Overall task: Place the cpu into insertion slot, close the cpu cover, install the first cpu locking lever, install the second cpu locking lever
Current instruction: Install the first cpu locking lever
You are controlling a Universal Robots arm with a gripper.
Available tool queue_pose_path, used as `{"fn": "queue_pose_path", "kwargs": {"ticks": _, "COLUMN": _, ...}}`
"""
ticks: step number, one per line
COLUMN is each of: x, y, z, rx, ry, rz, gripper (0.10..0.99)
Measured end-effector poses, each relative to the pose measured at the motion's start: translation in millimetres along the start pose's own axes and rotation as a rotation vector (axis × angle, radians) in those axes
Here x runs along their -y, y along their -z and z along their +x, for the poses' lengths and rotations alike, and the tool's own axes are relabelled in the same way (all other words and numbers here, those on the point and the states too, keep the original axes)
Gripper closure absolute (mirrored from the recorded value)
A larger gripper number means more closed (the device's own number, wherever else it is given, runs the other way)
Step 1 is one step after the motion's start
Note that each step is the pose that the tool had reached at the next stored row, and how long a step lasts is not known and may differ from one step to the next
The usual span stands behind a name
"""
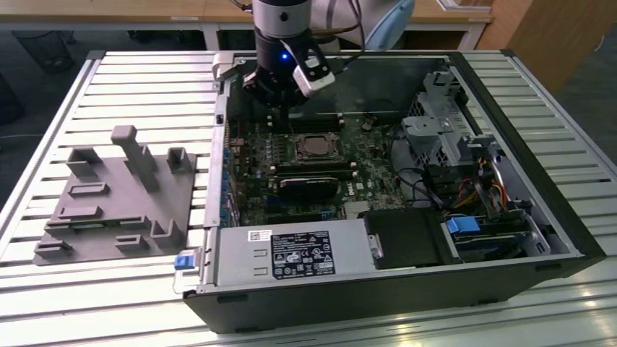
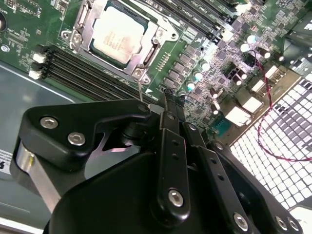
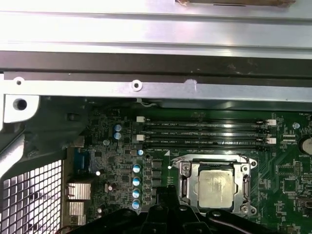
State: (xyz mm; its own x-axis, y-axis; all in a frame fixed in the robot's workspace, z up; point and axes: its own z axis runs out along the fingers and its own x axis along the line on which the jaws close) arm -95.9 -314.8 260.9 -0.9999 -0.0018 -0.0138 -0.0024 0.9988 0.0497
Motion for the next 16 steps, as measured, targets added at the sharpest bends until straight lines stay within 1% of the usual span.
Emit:
{"fn": "queue_pose_path", "kwargs": {"ticks": 6, "x": -1.2, "y": -1.0, "z": 5.3, "rx": -0.0001, "ry": 0.0, "rz": 0.0, "gripper": 0.98}}
{"fn": "queue_pose_path", "kwargs": {"ticks": 12, "x": -7.4, "y": -3.7, "z": 7.1, "rx": 0.0, "ry": 0.0, "rz": 0.0, "gripper": 0.98}}
{"fn": "queue_pose_path", "kwargs": {"ticks": 16, "x": -13.1, "y": -5.5, "z": 7.7, "rx": -0.0001, "ry": 0.0, "rz": 0.0, "gripper": 0.98}}
